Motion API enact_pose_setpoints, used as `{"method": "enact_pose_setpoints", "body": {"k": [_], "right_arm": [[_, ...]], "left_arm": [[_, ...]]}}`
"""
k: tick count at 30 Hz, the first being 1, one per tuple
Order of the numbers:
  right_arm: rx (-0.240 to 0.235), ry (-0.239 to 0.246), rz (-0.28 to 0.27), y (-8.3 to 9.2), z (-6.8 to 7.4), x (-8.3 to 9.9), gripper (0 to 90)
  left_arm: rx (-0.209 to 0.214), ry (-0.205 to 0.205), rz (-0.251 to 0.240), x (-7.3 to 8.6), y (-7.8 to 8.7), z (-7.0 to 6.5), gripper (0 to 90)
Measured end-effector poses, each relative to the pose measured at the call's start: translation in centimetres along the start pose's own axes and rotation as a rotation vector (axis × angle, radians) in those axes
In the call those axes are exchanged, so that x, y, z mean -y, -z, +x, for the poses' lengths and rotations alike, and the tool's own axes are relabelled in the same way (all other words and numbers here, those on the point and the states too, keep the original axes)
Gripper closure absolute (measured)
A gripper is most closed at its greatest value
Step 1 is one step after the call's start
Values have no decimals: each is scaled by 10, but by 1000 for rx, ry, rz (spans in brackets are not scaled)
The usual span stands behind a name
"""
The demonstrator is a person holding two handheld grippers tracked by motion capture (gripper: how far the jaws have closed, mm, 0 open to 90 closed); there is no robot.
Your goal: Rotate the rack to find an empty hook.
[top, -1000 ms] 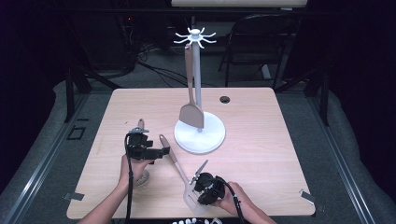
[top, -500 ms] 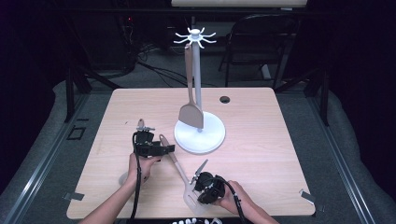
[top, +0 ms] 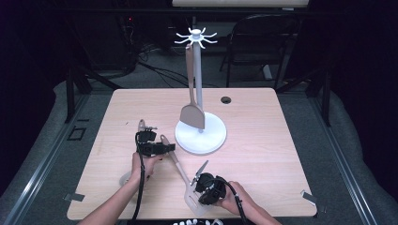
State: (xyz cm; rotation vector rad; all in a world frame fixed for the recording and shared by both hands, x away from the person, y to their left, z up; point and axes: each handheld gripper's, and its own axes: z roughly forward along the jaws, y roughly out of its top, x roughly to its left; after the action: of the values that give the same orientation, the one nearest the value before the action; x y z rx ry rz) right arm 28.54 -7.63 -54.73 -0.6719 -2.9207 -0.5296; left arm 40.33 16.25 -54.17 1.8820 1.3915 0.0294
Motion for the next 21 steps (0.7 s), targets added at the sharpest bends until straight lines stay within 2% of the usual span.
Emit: {"method": "enact_pose_setpoints", "body": {"k": [4, 6, 9, 11, 15, 17, 18, 19, 21], "right_arm": [[-2, 0, -2, 0, 0, 0, 886], [8, 9, 7, 0, 0, 0, 886], [11, 12, 7, 0, 0, 0, 886], [18, 20, 18, 1, 0, -1, 886], [-6, 7, -2, 0, 0, 0, 883], [-9, 15, 7, 1, -2, 0, 873], [-23, 2, -6, 1, -2, 0, 864], [-26, 6, 2, 2, -3, 0, 851], [-65, -3, -22, 1, -4, 1, 778]], "left_arm": [[-14, -2, 24, -1, -4, -3, 420], [-37, -14, 30, -1, -7, -6, 421], [-42, -9, 30, 0, -8, -6, 492], [-34, -14, 26, 0, -8, -6, 501], [-2, -1, -3, 1, -6, -5, 519], [10, -2, -27, 2, -3, -7, 531], [17, -4, -35, 2, -1, -8, 537], [21, -7, -53, 2, 0, -10, 545], [29, -21, -80, 2, 3, -13, 553]]}}
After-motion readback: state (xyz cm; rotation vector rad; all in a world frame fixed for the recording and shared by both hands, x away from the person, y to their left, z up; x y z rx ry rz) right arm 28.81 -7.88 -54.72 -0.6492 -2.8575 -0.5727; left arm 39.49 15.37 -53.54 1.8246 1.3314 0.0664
